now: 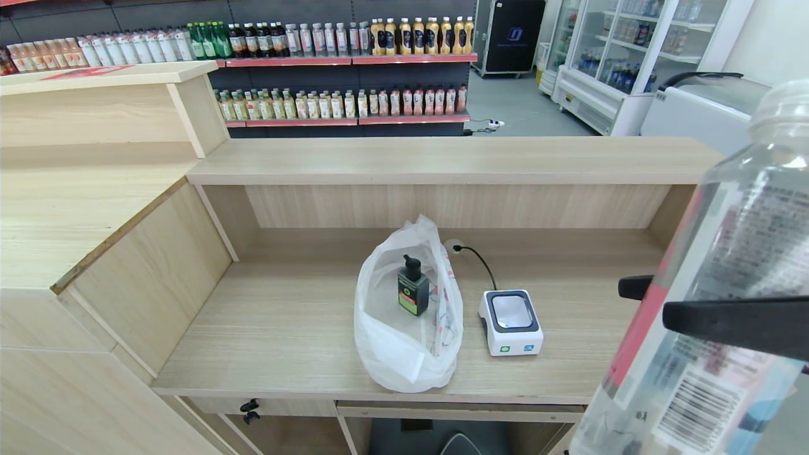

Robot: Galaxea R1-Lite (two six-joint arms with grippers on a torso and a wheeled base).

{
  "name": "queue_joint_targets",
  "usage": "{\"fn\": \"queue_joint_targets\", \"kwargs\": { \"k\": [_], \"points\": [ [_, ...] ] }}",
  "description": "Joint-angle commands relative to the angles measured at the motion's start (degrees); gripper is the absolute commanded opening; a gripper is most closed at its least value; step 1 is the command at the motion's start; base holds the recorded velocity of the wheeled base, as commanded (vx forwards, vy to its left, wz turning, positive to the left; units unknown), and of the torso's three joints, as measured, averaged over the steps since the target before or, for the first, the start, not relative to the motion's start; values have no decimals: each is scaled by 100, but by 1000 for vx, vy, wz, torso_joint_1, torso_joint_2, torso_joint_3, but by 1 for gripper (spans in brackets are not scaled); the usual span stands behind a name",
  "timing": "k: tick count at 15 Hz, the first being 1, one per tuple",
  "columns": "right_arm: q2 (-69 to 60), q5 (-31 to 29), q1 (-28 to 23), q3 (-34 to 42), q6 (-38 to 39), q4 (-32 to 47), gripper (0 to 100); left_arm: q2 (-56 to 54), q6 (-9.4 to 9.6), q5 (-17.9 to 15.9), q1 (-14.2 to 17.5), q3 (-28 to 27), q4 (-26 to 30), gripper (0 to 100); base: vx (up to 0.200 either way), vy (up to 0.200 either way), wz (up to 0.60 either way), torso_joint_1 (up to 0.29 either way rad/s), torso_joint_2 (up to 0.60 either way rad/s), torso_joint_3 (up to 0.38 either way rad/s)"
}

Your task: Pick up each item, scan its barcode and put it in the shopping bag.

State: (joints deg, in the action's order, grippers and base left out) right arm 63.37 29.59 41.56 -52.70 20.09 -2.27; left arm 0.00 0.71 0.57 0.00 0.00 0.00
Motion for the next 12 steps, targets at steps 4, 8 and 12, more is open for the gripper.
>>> {"fn": "queue_joint_targets", "kwargs": {
  "k": [4, 8, 12],
  "points": [
    [-70, 38, 19, 278, -84, 33, 0, 0, 0, 4, 0, 0, 0, 0, 0, 0, 0, 0, 0, 0],
    [-70, 82, -122, 366, -181, 42, 0, 0, 0, 4, 0, 0, 0, 0, 0, 0, 0, 0, 0, 0],
    [-184, 109, -271, 348, -163, 69, 0, 0, 0, 4, 0, 0, 0, 0, 0, 0, 0, 0, 0, 0]
  ]
}}
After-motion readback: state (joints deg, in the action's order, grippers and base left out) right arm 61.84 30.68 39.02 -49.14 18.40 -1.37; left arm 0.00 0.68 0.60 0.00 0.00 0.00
